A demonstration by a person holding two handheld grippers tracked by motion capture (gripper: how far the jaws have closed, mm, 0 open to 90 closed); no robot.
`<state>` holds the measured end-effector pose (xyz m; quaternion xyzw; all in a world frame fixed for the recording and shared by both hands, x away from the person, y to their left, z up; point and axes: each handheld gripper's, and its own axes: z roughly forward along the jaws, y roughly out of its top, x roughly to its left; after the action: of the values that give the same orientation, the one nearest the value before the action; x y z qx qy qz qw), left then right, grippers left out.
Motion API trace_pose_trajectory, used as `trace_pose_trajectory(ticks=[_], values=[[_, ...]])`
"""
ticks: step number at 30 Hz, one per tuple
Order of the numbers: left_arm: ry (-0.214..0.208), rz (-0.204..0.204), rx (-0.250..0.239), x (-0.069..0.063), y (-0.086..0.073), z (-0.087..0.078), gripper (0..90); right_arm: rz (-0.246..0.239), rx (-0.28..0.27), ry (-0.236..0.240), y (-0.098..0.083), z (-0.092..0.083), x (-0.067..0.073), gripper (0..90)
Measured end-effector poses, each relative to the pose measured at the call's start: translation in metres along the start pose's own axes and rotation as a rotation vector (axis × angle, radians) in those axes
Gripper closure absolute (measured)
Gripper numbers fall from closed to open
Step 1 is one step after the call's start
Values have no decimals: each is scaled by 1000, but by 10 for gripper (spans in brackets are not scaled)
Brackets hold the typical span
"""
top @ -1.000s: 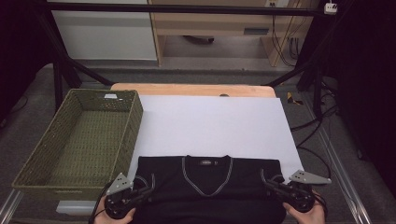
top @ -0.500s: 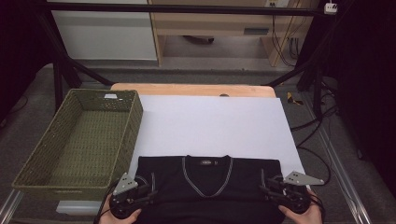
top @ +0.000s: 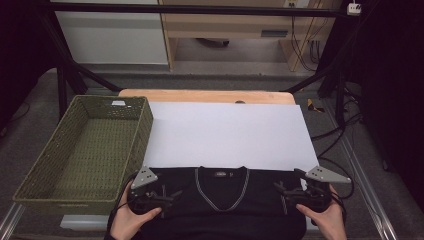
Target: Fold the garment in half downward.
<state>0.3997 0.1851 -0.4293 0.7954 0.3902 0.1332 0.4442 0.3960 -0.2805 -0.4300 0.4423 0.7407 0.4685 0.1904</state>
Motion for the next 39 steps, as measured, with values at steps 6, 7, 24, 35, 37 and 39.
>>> trace_pose_trajectory(ticks=[6,7,24,35,37,39], values=[[0,-7,-26,13,12,10,8,14,-16,-18,13,5,-6,27],[8,-8,-29,15,14,11,8,18,-19,-21,15,6,-7,24],[59,-10,9,41,20,48,8,34,40,-83,22,30,-27,31],[95,-34,79,53,11,74,72,69,74,-77,5,37,-42,71],[111,-26,93,56,10,76,113,71,89,-84,2,39,-45,81],[103,-29,98,58,10,76,166,77,103,-92,0,40,-47,87]])
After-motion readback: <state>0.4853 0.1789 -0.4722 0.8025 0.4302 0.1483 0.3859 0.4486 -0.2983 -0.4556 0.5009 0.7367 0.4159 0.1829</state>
